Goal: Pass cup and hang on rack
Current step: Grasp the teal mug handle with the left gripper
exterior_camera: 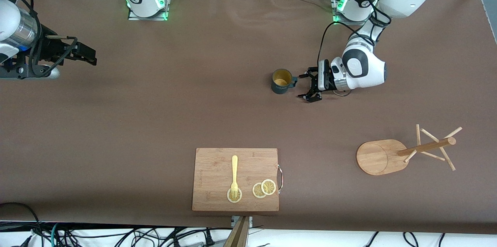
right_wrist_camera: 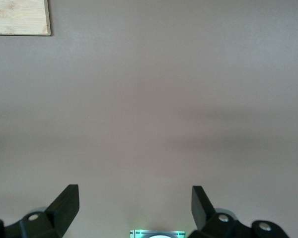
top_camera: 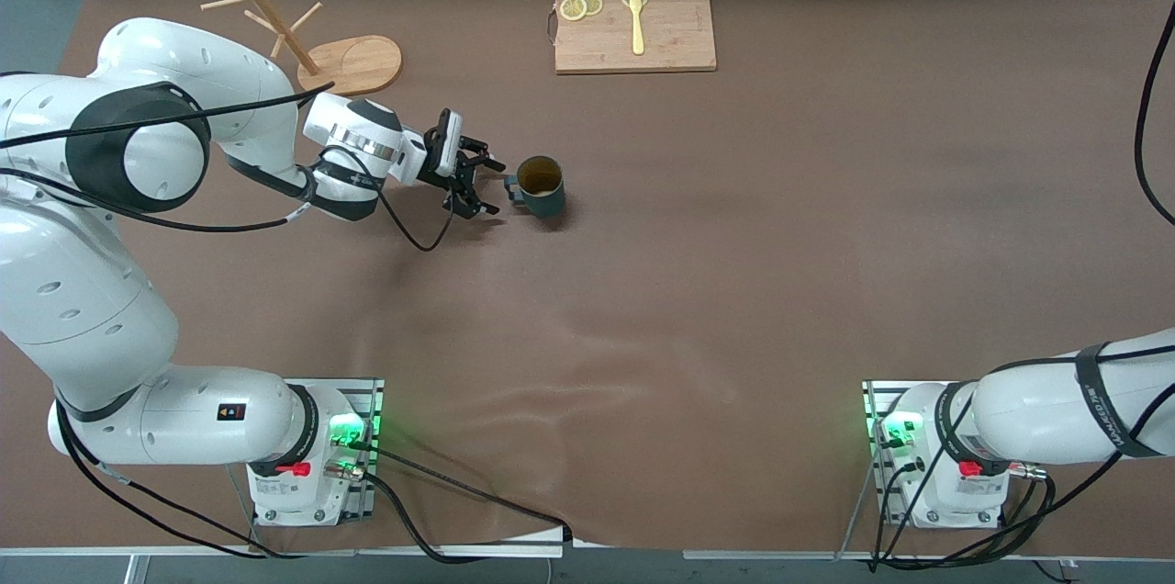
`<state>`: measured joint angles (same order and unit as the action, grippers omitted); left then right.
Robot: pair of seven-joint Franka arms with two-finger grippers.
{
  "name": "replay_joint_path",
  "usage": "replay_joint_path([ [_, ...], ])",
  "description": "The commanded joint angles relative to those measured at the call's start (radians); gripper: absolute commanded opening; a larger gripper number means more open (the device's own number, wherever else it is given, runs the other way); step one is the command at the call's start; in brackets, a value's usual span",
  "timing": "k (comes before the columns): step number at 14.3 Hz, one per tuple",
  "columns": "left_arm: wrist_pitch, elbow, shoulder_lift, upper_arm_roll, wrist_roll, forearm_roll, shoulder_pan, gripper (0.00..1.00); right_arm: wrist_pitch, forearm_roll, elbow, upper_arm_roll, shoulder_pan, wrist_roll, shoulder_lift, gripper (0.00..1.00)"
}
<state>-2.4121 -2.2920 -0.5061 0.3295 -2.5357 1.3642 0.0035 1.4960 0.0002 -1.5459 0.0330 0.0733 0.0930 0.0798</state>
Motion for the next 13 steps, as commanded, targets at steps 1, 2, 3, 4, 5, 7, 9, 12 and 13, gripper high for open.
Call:
replay_joint_path([
  [1,-0.013,0.003,-0.009,0.016,-0.029,0.053,-0.005,1.0,0.004,-0.014,0.006,0.015,-0.015,-0.018,-0.002,1.0],
  [2,-0.013,-0.004,-0.009,0.023,-0.029,0.064,-0.008,1.0,0.006,-0.016,0.009,0.015,-0.015,-0.018,0.002,1.0],
  [3,-0.013,-0.012,-0.008,0.029,-0.029,0.085,-0.01,1.0,0.004,-0.013,0.018,0.015,-0.014,-0.018,0.011,1.0],
  [4,-0.013,-0.032,-0.005,0.042,-0.031,0.117,-0.01,1.0,0.003,-0.012,0.036,0.015,-0.013,-0.018,0.02,1.0],
  [5,-0.018,-0.037,-0.002,0.051,-0.031,0.127,-0.01,1.0,0.003,-0.014,0.047,0.015,-0.013,-0.018,0.02,1.0],
  [7,-0.035,-0.055,0.009,0.052,-0.029,0.136,-0.011,1.0,0.003,-0.014,0.046,0.016,-0.009,-0.012,0.021,1.0],
  [9,-0.033,-0.087,0.046,0.052,-0.028,0.154,-0.011,1.0,-0.003,-0.002,0.046,0.015,-0.012,-0.018,0.028,1.0],
  [12,-0.035,-0.104,0.055,0.052,-0.025,0.168,-0.013,1.0,0.0,-0.003,0.046,0.015,-0.01,-0.016,0.028,1.0],
  [13,-0.033,-0.106,0.055,0.057,-0.025,0.183,-0.013,1.0,-0.003,-0.005,0.046,0.016,-0.009,-0.016,0.028,1.0],
])
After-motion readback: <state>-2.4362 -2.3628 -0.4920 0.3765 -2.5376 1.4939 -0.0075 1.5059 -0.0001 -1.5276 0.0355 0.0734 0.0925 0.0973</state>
